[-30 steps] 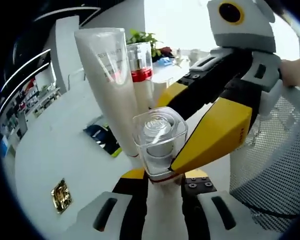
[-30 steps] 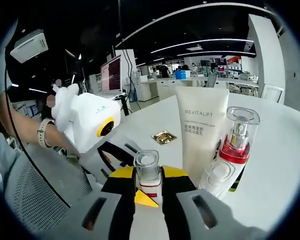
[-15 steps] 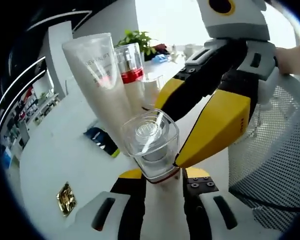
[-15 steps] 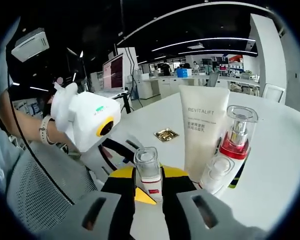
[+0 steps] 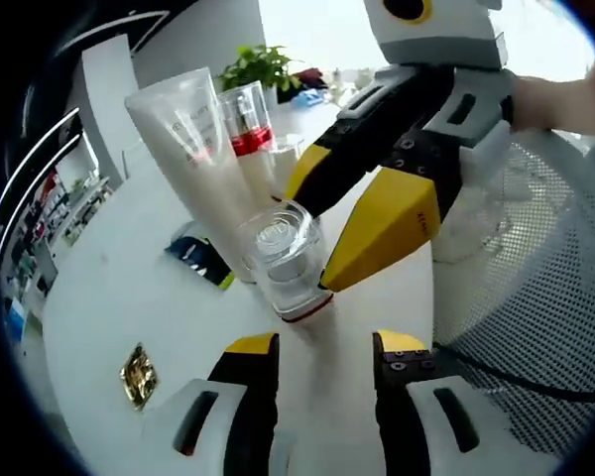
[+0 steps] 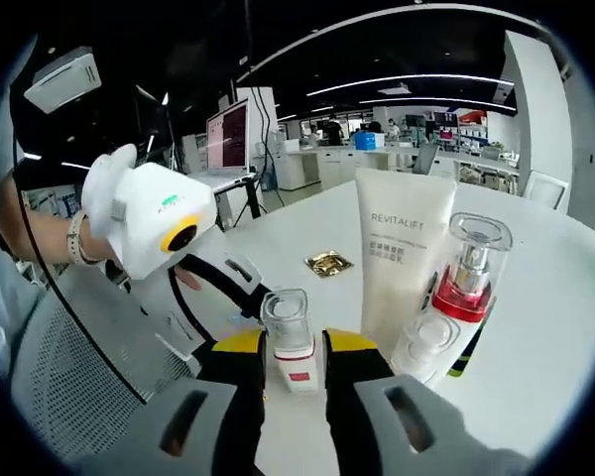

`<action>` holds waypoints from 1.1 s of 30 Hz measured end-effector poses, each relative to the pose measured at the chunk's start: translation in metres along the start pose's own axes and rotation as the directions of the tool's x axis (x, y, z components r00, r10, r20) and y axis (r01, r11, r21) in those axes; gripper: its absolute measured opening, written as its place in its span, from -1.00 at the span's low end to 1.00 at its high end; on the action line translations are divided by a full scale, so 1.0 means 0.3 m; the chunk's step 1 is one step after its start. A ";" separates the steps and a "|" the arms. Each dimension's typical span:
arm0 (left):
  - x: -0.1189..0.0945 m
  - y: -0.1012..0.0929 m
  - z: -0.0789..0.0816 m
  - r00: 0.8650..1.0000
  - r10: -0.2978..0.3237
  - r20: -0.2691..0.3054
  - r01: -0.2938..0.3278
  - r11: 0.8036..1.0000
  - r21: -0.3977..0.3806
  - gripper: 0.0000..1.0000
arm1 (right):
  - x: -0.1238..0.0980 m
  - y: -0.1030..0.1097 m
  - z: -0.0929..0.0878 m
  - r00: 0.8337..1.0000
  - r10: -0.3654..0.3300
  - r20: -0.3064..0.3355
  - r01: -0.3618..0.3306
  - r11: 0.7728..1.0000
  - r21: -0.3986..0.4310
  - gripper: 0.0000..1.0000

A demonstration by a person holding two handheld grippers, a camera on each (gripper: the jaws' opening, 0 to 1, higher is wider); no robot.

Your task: Arrange the skincare products in the storage area until every visible bottle or jar stands upright without overlapping.

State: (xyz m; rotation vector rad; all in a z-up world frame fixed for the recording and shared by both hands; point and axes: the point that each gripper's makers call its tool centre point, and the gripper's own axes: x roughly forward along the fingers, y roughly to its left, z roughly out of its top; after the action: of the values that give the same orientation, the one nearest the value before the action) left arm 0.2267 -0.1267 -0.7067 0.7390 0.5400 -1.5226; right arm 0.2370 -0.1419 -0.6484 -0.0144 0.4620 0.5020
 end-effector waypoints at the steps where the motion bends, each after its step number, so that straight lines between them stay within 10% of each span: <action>1: -0.007 -0.002 -0.002 1.000 0.004 0.001 -0.004 1.000 -0.013 -0.33 | 0.003 -0.001 -0.006 1.000 0.000 -0.011 0.000 1.000 -0.005 -0.54; 12: -0.029 -0.063 0.023 0.997 -0.072 0.042 0.077 0.989 -0.128 -0.47 | 0.018 0.007 -0.049 0.997 0.021 -0.070 -0.021 1.000 0.002 -0.55; 33: 0.056 0.057 0.048 0.999 0.046 0.012 -0.043 0.984 -0.173 -0.72 | -0.010 -0.045 -0.070 0.995 -0.017 -0.099 0.017 1.000 0.003 -0.65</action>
State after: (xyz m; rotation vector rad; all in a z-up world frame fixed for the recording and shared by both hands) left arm 0.2418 -0.1501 -0.7075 0.6003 0.6309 -1.4197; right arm 0.2322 -0.1577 -0.6674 -0.0395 0.5600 0.4852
